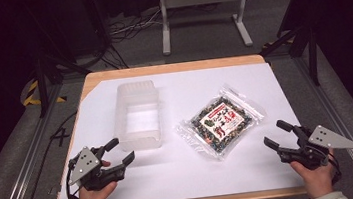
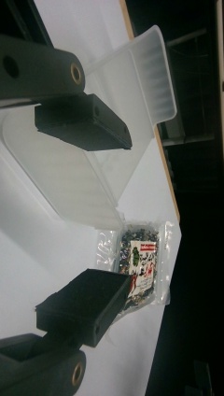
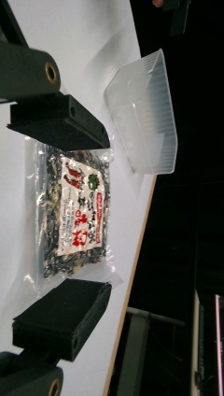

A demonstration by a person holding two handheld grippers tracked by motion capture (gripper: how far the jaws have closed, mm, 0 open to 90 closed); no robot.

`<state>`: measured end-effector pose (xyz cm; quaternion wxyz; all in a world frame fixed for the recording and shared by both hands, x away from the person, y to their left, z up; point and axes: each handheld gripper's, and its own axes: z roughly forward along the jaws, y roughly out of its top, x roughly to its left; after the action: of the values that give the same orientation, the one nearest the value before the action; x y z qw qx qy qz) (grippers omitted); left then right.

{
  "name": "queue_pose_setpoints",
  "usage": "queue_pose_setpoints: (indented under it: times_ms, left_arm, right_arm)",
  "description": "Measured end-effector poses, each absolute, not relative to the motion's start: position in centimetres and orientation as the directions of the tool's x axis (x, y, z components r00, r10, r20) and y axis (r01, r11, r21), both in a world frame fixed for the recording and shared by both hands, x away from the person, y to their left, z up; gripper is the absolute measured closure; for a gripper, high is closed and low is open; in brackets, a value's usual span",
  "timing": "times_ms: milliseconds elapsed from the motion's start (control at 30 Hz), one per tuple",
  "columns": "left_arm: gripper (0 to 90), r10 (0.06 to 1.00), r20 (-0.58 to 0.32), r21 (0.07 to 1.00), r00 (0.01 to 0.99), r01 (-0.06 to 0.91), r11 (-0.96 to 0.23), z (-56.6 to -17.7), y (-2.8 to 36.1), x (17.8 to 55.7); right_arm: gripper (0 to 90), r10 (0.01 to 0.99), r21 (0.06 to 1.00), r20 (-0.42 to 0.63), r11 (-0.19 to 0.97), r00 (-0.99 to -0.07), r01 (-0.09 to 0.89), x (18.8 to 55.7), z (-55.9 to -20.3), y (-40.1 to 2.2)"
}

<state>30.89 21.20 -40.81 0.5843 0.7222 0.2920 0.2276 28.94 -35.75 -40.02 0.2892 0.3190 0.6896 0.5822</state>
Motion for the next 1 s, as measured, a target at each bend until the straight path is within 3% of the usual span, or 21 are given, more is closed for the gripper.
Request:
queue_pose_setpoints:
  times_ms: [600,933,1000]
  left_arm:
    - [30.2,0.694,-0.02,0.979,0.72,0.155,-0.133,-40.8,21.4,31.0]
    - [30.2,0.707,-0.02,0.978,0.707,0.162,-0.134,-40.9,21.6,31.2]
    - [30.2,0.711,-0.02,0.978,0.703,0.162,-0.133,-40.9,21.7,31.3]
  right_arm:
    - [25.4,0.769,0.992,-0.045,0.109,-0.638,0.061,29.1,-39.9,-35.5]
    - [27.0,0.794,0.982,0.01,0.106,-0.608,0.154,31.7,-38.4,-35.9]
    - [26.1,0.808,0.963,0.037,0.128,-0.588,0.237,33.3,-37.9,-36.0]
